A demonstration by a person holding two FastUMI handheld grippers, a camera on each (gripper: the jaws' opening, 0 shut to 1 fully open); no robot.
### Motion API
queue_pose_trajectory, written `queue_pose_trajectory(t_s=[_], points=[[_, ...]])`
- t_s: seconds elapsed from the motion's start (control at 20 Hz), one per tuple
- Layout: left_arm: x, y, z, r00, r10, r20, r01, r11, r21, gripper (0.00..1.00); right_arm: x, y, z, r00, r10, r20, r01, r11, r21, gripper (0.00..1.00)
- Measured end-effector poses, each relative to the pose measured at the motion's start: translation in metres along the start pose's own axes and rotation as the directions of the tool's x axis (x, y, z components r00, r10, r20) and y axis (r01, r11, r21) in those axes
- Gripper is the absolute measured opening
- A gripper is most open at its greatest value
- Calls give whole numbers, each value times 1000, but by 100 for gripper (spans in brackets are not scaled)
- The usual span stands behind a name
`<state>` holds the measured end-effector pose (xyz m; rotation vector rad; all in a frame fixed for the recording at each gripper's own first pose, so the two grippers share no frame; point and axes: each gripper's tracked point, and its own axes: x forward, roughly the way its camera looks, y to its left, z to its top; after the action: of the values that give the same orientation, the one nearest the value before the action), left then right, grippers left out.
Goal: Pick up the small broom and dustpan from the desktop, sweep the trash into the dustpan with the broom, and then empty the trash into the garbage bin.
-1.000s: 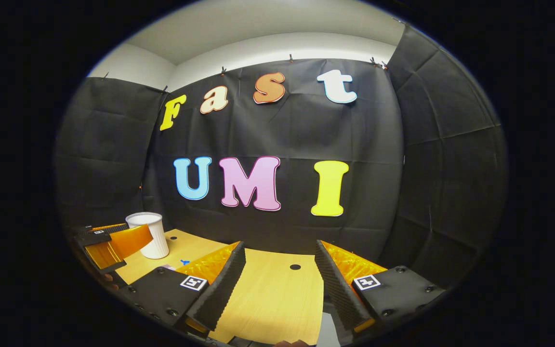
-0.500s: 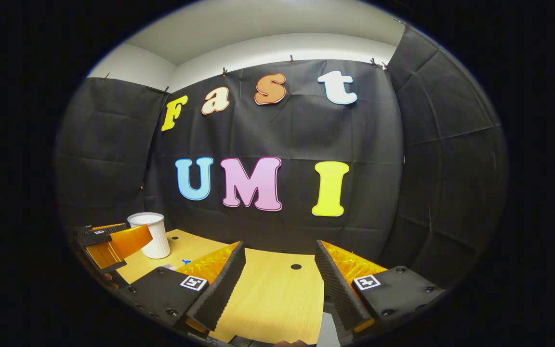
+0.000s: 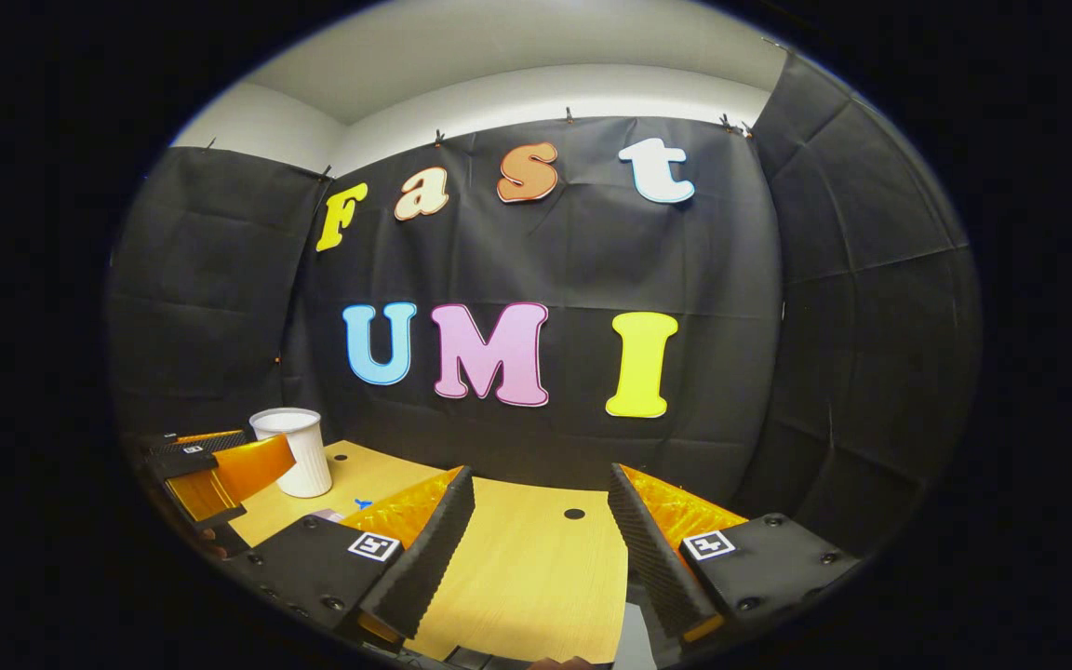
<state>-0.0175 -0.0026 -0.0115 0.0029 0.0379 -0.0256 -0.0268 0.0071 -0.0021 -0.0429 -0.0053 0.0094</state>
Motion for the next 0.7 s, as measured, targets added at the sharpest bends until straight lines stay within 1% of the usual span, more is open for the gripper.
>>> queue_pose_trajectory(t_s=[0.2,0.4,0.55,0.6,0.7], points=[[1,4,-3,1000,-2,-8,2,1000,7,78,2,5,0,1000,0,5,0,1000,-8,91],[5,15,-3,999,-41,-35,41,999,10,78,12,27,-8,1000,17,-18,-17,1000,4,91],[13,47,-5,996,-40,-81,43,999,33,78,29,51,-19,998,33,-61,-31,999,33,91],[18,64,-9,994,-38,-105,43,998,42,78,38,63,-29,994,42,-96,-37,998,59,95],[33,104,-22,984,-30,-176,42,997,67,78,58,100,-57,976,95,-197,-68,988,136,95]])
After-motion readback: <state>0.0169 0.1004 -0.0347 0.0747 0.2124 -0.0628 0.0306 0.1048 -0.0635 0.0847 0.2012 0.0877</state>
